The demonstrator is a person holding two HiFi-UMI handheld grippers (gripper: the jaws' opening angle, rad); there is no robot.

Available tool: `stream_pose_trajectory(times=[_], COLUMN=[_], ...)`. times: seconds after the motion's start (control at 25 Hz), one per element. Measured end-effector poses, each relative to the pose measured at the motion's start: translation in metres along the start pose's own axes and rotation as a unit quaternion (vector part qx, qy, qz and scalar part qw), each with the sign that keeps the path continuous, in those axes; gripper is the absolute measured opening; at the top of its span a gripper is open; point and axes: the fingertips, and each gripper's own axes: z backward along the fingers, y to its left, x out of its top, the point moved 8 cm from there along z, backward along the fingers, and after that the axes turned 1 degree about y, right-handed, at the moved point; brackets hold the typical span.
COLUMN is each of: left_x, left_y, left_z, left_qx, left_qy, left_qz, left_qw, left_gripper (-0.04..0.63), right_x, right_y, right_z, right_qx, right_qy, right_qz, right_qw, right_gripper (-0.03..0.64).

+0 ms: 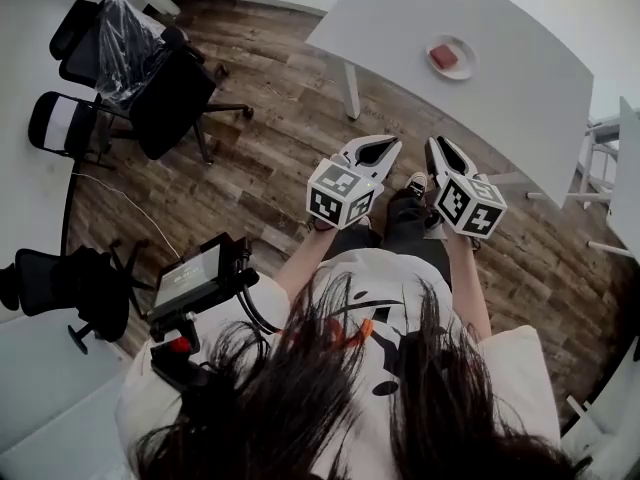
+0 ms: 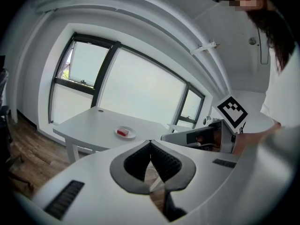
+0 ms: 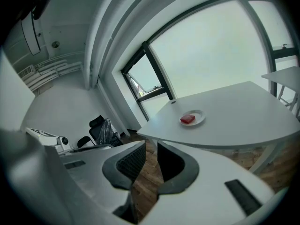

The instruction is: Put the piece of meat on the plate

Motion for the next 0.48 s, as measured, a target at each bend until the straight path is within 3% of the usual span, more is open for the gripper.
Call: stream_pose_trajectory(times=[0.48], left_x=[-0.004], left_y=[-0.043], left_z=[0.019], left_qx=[0.003], left_qy=[-0.005], left_qz=[0.001], left_qw=[1.0], left_gripper=[0.006], right_x=[-0.016], right_y=[0.002], right_z=[0.041], right_qx=[0.003], right_qy=[0.003], right_qz=[0.016], right_qw=[1.0], right_gripper=[0.083])
